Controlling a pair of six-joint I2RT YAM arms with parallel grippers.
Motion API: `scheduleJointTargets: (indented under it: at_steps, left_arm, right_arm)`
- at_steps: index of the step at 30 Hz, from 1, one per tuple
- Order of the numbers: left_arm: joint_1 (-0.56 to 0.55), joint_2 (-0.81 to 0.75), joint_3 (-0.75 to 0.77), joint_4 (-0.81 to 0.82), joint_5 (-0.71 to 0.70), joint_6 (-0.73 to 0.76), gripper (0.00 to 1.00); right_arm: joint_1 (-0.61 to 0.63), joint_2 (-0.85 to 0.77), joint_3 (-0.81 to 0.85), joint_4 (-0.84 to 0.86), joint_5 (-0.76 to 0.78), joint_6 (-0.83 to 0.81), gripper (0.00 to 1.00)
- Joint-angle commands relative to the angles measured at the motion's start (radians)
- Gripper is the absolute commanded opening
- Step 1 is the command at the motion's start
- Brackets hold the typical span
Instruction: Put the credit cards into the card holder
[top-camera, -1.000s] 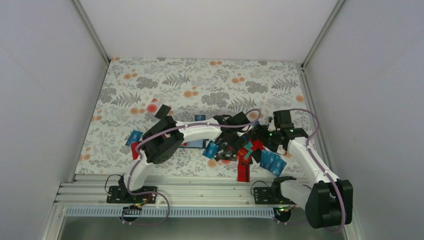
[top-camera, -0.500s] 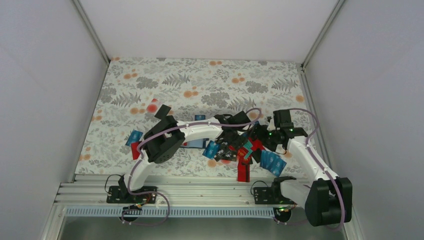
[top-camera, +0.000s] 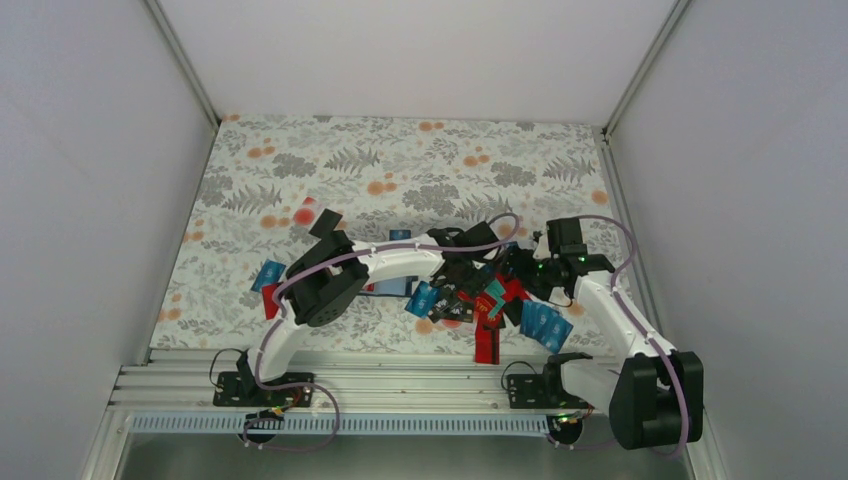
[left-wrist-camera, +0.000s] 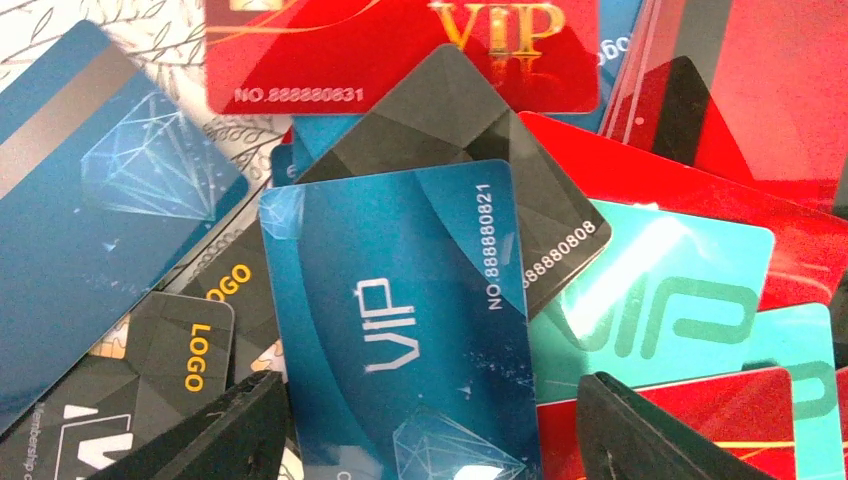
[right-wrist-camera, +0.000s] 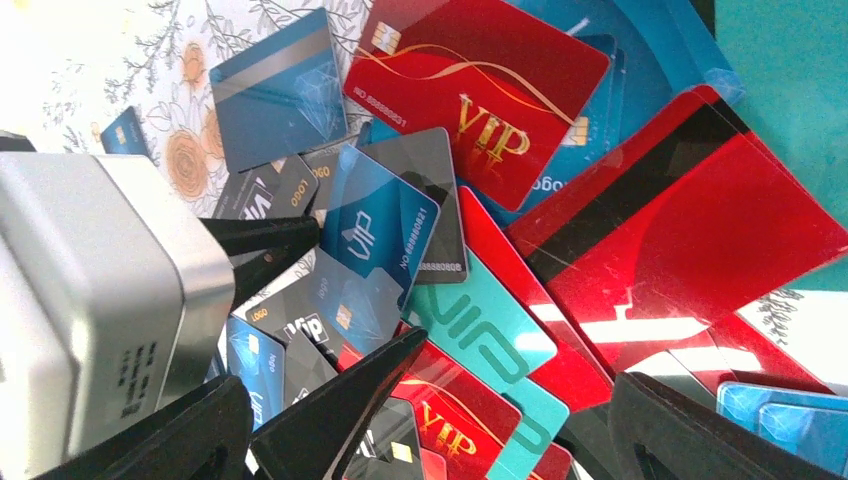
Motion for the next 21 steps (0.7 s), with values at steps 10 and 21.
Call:
scheduleJointTargets:
  at_steps: [10,21]
  left_arm:
    - [0.010,-0.054,-0.077,-0.078,0.020,-0.112,0.62]
    - [0.004,-0.106,-0.077,-0.112,0.008,-0.146,0.80]
  right_arm:
    - [-0.008,0.017,-0.004,0.050,-0.037,-0.002,0.90]
    - [-0.008,0.017,-0.011,0.055,-0.056,0.000,0.90]
